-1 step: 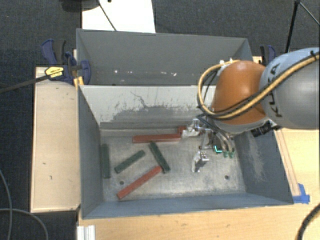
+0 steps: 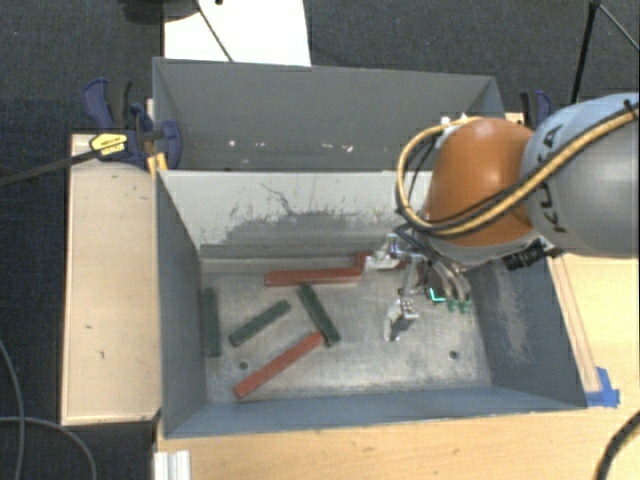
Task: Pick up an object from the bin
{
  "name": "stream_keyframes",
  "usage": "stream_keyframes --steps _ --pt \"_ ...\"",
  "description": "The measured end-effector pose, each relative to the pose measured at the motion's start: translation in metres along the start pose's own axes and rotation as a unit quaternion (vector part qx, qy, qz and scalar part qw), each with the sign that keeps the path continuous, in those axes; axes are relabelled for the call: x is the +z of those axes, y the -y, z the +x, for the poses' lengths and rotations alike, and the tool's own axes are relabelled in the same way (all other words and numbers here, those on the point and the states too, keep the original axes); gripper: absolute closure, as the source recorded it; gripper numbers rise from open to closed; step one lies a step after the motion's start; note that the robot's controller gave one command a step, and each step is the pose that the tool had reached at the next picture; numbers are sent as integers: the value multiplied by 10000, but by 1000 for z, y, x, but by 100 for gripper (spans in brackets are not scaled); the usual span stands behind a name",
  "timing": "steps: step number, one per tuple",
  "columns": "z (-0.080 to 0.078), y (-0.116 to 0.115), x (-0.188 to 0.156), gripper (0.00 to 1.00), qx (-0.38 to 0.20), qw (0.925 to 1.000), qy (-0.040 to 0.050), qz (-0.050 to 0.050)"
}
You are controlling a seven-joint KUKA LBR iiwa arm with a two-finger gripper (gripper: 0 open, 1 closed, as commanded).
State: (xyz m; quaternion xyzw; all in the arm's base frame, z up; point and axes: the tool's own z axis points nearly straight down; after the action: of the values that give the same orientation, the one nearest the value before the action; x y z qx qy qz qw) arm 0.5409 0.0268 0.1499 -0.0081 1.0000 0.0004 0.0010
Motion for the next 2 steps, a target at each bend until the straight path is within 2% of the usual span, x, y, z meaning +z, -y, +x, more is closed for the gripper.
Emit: stream_keyframes --steps 1,2 --pt "21 -35 36 0 57 10000 26 5" --pt "6 -54 65 0 -456 9990 9 -10"
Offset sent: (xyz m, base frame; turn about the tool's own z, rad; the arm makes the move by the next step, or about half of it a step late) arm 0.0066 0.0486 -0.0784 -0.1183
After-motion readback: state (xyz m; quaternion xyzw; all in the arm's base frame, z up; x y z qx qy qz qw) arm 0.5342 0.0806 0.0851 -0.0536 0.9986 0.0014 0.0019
